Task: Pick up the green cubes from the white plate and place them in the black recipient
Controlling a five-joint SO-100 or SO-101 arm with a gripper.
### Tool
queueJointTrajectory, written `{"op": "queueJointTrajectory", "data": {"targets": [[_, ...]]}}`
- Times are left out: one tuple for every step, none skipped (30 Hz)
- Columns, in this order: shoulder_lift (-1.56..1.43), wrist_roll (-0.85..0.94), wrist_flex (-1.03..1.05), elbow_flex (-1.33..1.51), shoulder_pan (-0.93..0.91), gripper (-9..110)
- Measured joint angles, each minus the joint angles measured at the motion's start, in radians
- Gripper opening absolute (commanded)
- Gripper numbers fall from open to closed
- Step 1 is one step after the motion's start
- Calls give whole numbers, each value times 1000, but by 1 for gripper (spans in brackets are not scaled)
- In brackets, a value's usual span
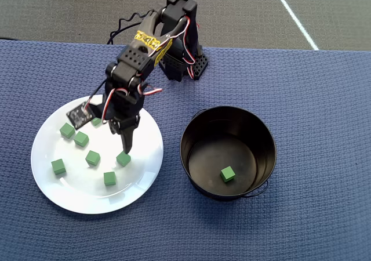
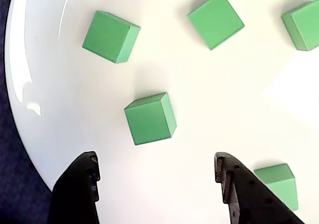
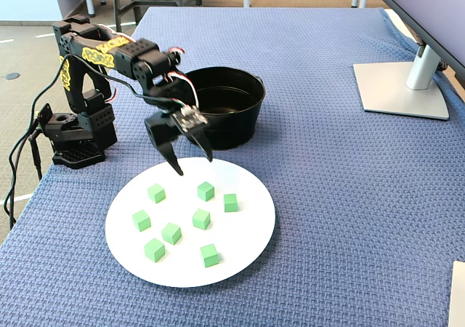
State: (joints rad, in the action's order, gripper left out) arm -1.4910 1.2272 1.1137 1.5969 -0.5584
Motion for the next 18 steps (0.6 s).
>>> {"op": "queueJointTrajectory", "data": {"targets": [[21,12,-3,-2,0,24],[44,25,-3,-6,0,23],[69,37,-3,-14,0,23],[94,49,-5,-18,0,23],[115,60,-11,-23,0,22],[137,69,-15,-28,0,22],[155,77,-23,-32,0,22],[169,83,-26,-38,0,23],[173,92,-26,-44,0,23],[176,101,-28,-46,0,23],[178,110,-28,-49,0,23],[184,118,-28,-52,0,22],[192,123,-31,-57,3,21],[199,123,-35,-63,5,21],[207,123,-35,-71,9,20],[213,123,-35,-78,14,20],[216,123,-35,-83,18,20],[222,123,-35,-83,25,20]]}}
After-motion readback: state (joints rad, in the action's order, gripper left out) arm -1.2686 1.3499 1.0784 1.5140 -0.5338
